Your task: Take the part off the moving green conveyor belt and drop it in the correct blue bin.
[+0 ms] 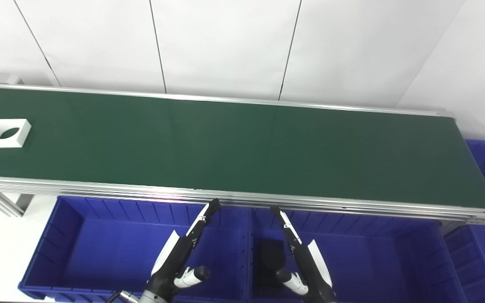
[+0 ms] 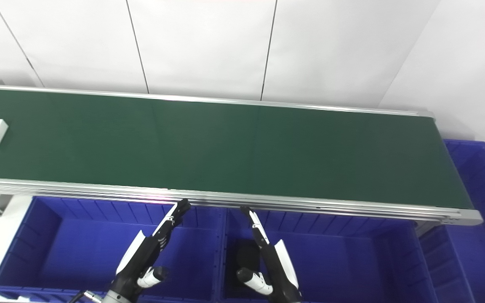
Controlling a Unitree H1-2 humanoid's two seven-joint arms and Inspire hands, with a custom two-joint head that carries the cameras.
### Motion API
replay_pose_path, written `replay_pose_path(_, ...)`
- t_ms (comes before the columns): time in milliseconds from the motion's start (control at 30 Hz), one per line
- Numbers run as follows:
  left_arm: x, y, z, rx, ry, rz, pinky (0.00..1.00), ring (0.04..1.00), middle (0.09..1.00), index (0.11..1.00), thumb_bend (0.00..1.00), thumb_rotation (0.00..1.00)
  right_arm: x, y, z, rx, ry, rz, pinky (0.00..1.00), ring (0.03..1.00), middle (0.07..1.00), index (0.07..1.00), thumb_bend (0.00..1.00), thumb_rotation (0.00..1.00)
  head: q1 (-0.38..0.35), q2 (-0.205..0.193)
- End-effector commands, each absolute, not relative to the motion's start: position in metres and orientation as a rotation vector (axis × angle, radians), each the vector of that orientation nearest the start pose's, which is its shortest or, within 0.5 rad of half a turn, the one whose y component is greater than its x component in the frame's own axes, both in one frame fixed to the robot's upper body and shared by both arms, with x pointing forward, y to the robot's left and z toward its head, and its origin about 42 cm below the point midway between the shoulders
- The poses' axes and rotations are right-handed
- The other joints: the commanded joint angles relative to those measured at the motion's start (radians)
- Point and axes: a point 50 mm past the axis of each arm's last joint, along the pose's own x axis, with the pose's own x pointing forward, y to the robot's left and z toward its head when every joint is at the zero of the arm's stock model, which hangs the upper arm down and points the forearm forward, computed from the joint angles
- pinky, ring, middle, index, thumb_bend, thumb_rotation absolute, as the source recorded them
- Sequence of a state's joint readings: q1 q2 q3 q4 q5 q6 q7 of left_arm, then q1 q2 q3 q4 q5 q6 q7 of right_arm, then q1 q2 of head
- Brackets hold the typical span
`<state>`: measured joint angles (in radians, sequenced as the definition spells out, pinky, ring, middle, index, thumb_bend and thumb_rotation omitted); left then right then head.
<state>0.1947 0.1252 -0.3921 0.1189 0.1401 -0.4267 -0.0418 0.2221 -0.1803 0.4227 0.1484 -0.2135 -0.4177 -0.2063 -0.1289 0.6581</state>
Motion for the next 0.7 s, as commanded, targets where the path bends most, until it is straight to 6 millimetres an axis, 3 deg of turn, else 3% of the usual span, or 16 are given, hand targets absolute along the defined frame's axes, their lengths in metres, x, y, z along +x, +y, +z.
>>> replay_pose_path(0, 0.1888, 0.1509, 0.0493, 0.151, -0.186, -0.456, 1.0, 1.0, 0.984, 1.0, 1.0, 0.97, 0.1765, -0.1742, 0.0318, -0.243, -0.144, 0.276, 1.0, 1.0, 0.991, 0.975, 1.0, 1.0, 0.001, 0.001)
replay_pose_path(667, 0.1877, 0.1522, 0.0486, 0.154, -0.182, -0.461, 1.0, 1.0, 0.986, 1.0, 1.0, 0.97, 0.1735, -0.1714, 0.0308, -0.224, -0.136, 0.273, 0.97, 0.99, 0.977, 0.964, 1.0, 0.99, 0.001, 0.0)
